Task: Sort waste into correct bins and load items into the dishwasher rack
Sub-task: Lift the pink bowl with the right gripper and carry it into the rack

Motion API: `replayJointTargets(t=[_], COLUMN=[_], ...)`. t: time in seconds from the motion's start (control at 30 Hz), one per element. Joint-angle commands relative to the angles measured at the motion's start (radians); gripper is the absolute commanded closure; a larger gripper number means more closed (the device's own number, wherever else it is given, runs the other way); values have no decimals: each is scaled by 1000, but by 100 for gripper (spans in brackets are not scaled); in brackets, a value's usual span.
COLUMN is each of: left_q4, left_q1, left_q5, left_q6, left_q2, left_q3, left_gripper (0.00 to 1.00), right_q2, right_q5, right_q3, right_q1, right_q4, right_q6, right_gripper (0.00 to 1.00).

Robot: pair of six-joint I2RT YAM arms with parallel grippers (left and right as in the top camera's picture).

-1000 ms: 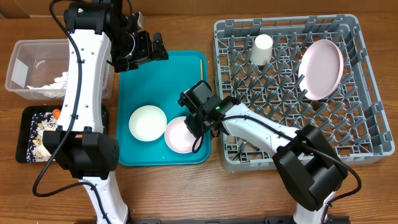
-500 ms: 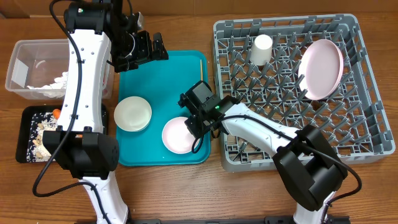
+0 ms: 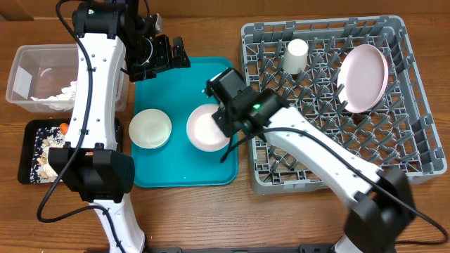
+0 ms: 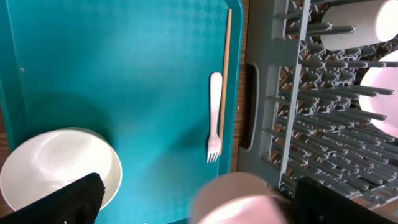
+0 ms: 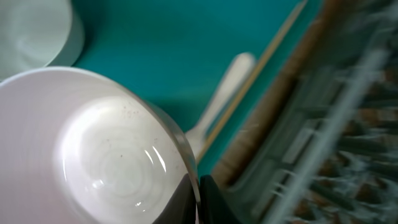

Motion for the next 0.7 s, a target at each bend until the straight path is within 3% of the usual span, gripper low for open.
replayJointTargets(t=[0.0, 0.07, 0.17, 0.4, 0.67], left_q4=[4, 4, 4, 4, 4], left_q1=[-6, -6, -6, -6, -6], left_q5=[0, 0, -1, -1, 0], left_q6=[8, 8, 8, 8, 8], left_q2=[-32, -32, -32, -32, -32], left_q3=[22, 22, 22, 22, 22], left_gripper=[0, 0, 0, 0, 0], right_q2=[-106, -138, -146, -125, -119], right_q5=[435, 705, 942, 957, 870], right_q3=[43, 43, 43, 42, 42], right_q1=[-3, -8, -37, -253, -510], right_q4=[-27, -21, -1, 41, 71], right_q6=[-1, -6, -88, -142, -34], right_gripper=[96, 96, 96, 96, 96])
